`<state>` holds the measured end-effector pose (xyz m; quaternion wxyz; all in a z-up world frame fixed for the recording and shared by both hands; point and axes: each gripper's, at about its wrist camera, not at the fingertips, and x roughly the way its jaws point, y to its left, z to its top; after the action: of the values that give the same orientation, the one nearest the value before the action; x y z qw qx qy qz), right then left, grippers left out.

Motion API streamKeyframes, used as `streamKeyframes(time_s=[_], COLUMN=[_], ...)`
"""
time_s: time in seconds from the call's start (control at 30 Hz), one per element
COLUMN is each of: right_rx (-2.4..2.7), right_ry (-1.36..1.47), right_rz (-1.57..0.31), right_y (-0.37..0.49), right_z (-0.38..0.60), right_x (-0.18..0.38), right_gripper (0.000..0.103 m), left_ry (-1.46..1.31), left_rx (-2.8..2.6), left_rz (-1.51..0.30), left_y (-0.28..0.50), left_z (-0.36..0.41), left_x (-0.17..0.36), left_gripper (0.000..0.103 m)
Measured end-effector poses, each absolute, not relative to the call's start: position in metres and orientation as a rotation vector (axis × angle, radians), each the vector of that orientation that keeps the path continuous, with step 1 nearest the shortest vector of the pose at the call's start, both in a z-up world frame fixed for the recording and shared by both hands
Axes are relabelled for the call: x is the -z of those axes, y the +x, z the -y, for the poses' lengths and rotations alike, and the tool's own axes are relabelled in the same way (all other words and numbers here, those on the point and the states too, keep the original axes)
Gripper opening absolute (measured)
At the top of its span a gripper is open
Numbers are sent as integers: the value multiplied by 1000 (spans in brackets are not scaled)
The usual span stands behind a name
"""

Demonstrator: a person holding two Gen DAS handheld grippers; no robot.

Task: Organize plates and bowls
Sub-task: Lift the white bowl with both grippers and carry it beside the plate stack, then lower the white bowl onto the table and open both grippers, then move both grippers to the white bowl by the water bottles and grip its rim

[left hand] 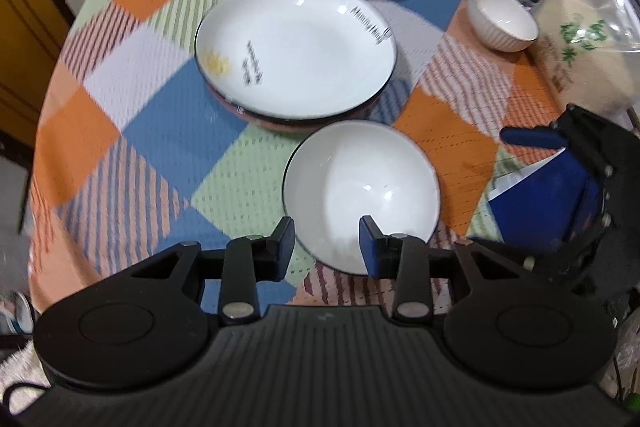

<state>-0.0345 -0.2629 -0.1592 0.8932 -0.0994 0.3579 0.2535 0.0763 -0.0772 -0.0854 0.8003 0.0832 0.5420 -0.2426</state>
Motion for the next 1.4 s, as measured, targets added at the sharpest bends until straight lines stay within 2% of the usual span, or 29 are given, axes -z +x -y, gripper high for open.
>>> streamKeyframes(time_s=[0.4,0.7,1.4], right_rx=[-211,13,304], right_ry=[-96,46,176], right_rz=[-656,-625,-635], right_y=[-27,-7,68], right_z=[323,353,380], right_x=[130,146,232], right_gripper=[95,95,95], left_ry=[196,169,20], left_rx=[597,648,708], left_rz=[-1085,-1022,-1075], left_y=[73,112,182], left_z=[114,160,320], left_x=[49,28,113], left_gripper=[39,41,40])
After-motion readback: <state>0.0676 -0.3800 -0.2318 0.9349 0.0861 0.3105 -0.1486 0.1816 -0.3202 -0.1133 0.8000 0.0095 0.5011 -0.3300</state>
